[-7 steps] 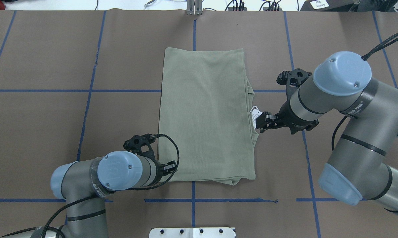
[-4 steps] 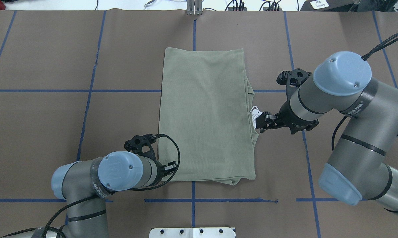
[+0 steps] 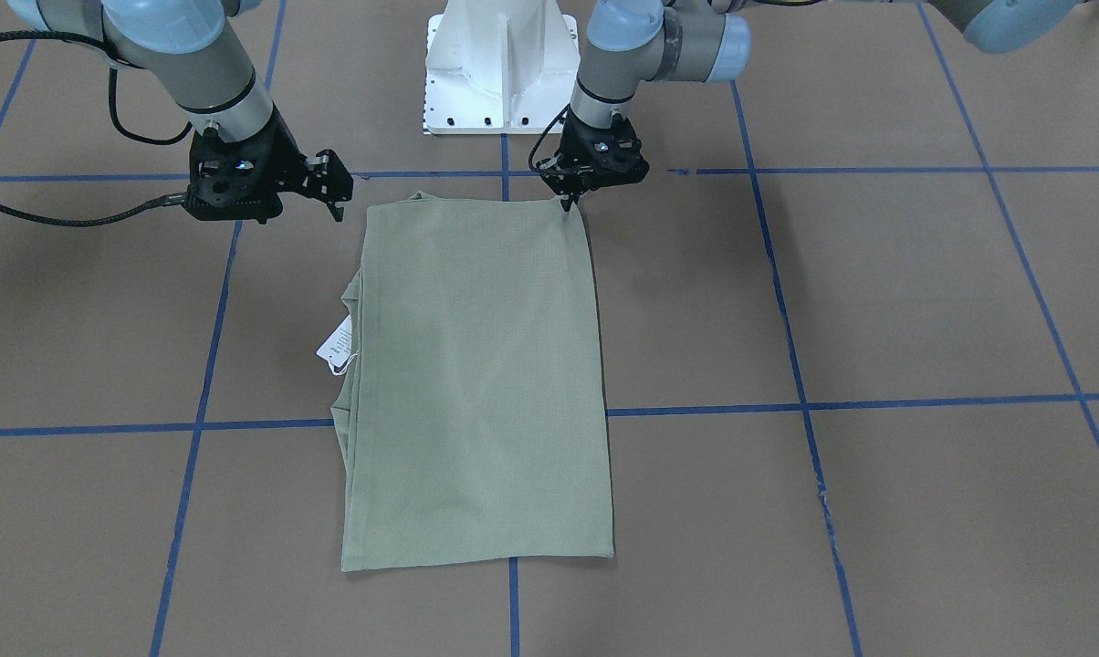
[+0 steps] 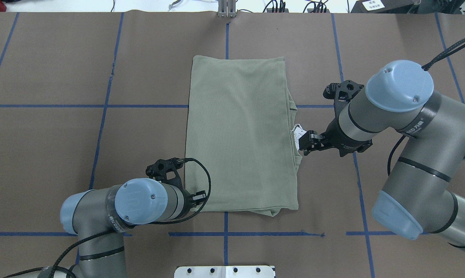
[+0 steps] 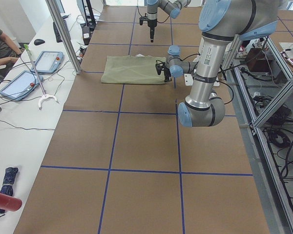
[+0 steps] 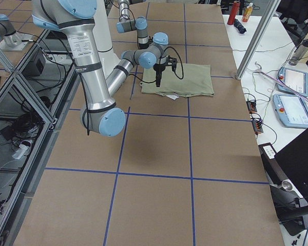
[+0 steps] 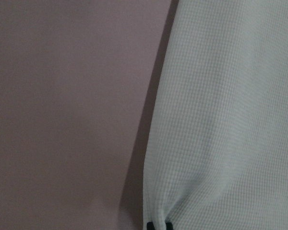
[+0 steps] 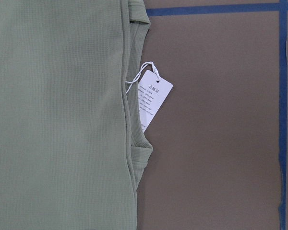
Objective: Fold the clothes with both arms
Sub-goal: 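Move both grippers to the shirt's edge nearest the robot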
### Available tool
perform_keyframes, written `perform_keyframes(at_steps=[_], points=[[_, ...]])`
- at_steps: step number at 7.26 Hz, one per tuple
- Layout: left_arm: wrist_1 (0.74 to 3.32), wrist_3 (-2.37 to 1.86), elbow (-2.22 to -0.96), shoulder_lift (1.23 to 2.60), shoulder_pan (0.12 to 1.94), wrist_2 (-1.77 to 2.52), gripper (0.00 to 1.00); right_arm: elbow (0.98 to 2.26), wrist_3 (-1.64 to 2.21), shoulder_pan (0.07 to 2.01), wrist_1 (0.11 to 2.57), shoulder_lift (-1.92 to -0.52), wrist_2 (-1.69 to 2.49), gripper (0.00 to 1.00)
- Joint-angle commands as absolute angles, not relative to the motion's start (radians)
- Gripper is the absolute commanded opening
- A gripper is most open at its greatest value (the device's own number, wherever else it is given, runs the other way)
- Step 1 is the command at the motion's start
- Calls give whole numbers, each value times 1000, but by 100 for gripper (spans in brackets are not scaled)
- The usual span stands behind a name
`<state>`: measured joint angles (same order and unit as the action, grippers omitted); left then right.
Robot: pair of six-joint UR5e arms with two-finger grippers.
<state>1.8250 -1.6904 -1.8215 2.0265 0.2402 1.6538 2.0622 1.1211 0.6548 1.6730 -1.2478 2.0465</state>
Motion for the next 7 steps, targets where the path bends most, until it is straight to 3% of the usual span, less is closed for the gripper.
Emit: perform_keyframes(at_steps=[1, 7], points=[[1824, -1687, -1830, 2025, 236, 1647, 0, 2063, 1144, 649, 1672, -1249, 2045, 100], [1723, -1672, -1914, 2060, 238, 1697, 0, 2063, 1740, 335, 1614, -1239, 1812, 100]])
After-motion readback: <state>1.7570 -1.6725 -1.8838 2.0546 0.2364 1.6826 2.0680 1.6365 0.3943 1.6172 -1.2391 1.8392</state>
